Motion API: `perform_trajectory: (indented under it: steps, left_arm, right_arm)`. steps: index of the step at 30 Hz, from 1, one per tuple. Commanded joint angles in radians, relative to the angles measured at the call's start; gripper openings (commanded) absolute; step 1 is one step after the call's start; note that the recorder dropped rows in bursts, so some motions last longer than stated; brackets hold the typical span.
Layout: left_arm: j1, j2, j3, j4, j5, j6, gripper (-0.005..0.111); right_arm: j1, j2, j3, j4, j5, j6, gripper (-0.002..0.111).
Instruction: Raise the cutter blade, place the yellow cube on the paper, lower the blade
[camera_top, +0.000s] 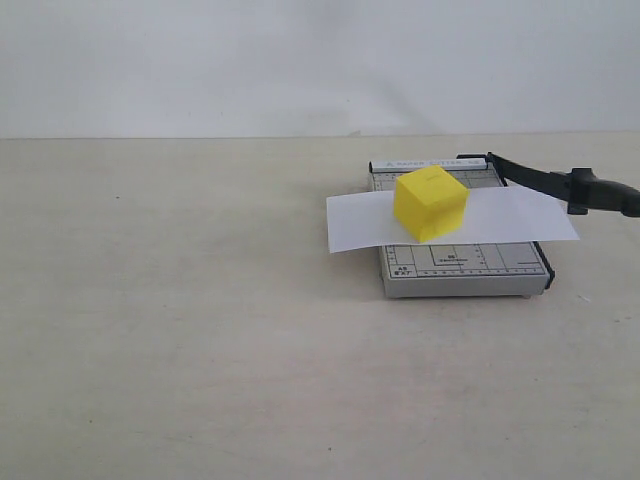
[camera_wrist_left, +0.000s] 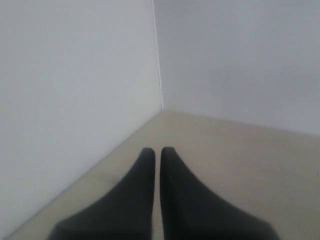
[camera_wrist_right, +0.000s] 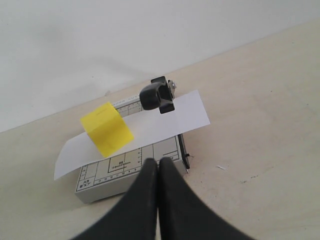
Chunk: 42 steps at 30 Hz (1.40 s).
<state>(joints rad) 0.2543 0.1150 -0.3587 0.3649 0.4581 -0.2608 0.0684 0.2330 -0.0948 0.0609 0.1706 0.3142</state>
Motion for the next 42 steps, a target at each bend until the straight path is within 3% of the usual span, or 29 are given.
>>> perform_trajectory:
  steps: [1, 7, 11, 19, 22, 24, 26, 31, 34, 39, 42]
  left_arm:
    - [0.003, -0.018, 0.135, -0.053, -0.05, -0.013, 0.004]
    - [0.003, -0.018, 0.283, -0.106, -0.218, -0.017, 0.004]
    - [0.003, -0.018, 0.359, -0.145, -0.23, -0.017, 0.004]
    - [0.003, -0.018, 0.359, -0.177, -0.256, -0.017, 0.004]
    - [0.003, -0.018, 0.359, -0.241, -0.256, -0.017, 0.004]
    - [0.003, -0.018, 0.359, -0.294, -0.256, -0.017, 0.004]
    - [0.003, -0.018, 0.359, -0.356, -0.26, -0.017, 0.004]
    - [0.003, -0.018, 0.359, -0.365, -0.268, -0.017, 0.004]
    - [0.003, -0.018, 0.359, -0.365, -0.268, -0.017, 0.004]
    - [0.003, -0.018, 0.359, -0.365, -0.268, -0.017, 0.004]
    - [0.001, -0.021, 0.359, -0.365, -0.268, -0.013, 0.004]
  right_arm:
    - [0.001, -0.002, 0.004, -0.005, -0.007, -0.008, 0.0]
    - [0.001, -0.002, 0.004, -0.005, -0.007, -0.008, 0.0]
    - [0.001, -0.002, 0.004, -0.005, -0.007, -0.006, 0.0]
    - [0.001, -0.002, 0.004, -0.005, -0.025, -0.006, 0.0]
    - [0.001, -0.002, 0.004, -0.008, -0.214, -0.059, 0.0]
    - [0.001, -0.001, -0.015, -0.042, -0.448, -0.16, 0.0]
    - [0.001, 0.022, -0.064, -0.053, -0.528, -0.299, 0.0]
    - [0.001, 0.202, -0.256, -0.039, -0.271, -0.544, 0.0]
    - [0.001, 0.389, -0.405, 0.038, 0.004, -0.493, 0.0]
    - [0.001, 0.7, -0.741, 0.013, 0.474, -0.49, 0.0]
    - [0.001, 0.815, -0.907, -0.027, 0.654, -0.498, 0.0]
